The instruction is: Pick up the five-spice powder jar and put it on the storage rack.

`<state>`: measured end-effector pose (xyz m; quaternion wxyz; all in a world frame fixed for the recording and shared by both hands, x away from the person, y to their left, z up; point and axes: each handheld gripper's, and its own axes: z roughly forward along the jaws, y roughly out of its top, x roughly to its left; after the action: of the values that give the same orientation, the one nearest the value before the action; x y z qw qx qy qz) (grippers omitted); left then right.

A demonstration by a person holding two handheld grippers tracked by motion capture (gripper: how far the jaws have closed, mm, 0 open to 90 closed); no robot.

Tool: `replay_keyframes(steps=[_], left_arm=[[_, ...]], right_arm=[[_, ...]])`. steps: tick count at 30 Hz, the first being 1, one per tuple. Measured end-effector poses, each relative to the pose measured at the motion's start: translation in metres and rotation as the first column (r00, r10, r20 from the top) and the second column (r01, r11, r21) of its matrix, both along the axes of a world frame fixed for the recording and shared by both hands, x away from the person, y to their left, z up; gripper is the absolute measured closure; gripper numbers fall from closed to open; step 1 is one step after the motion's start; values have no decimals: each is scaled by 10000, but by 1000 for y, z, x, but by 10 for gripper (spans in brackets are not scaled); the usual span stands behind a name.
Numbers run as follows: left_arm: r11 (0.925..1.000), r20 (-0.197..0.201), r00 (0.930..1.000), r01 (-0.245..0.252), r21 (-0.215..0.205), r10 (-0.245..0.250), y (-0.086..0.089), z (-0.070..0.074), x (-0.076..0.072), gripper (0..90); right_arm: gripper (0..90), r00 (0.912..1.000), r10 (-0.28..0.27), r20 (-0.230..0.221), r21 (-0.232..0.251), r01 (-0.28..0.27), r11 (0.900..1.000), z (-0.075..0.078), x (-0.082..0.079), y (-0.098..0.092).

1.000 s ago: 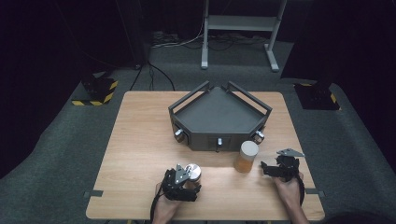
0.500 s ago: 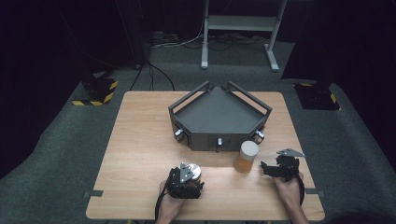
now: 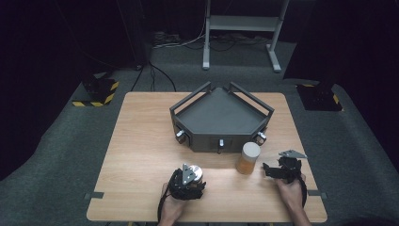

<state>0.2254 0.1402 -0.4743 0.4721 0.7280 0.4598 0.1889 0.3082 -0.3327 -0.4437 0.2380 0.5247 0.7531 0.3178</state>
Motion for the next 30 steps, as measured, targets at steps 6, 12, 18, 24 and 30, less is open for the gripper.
replay_keyframes(steps=[6, 12, 18, 24, 30], left_arm=[[9999, -34, 9999, 108, -2, -108, 0, 2, 2, 303], [9999, -36, 9999, 134, 22, -133, 1, 3, 3, 308], [10000, -13, 10000, 78, -53, -78, 1, 2, 2, 310], [9754, -299, 9914, 1306, 1775, -1273, 13, 22, 13, 311], [9658, -336, 9871, 1602, 2040, -1566, 13, 33, 15, 311]], right_arm=[[56, 10000, 0, 1, -1, 0, 10000, 0, 0, 0], [56, 10000, 0, -1, 2, 0, 10000, 0, 0, 0], [56, 10000, 0, -2, 1, 0, 10000, 0, 0, 0], [56, 10000, 2, 0, 3, -2, 10000, 0, 0, 0], [56, 10000, 9, 7, -6, -9, 10000, 0, 0, 0]])
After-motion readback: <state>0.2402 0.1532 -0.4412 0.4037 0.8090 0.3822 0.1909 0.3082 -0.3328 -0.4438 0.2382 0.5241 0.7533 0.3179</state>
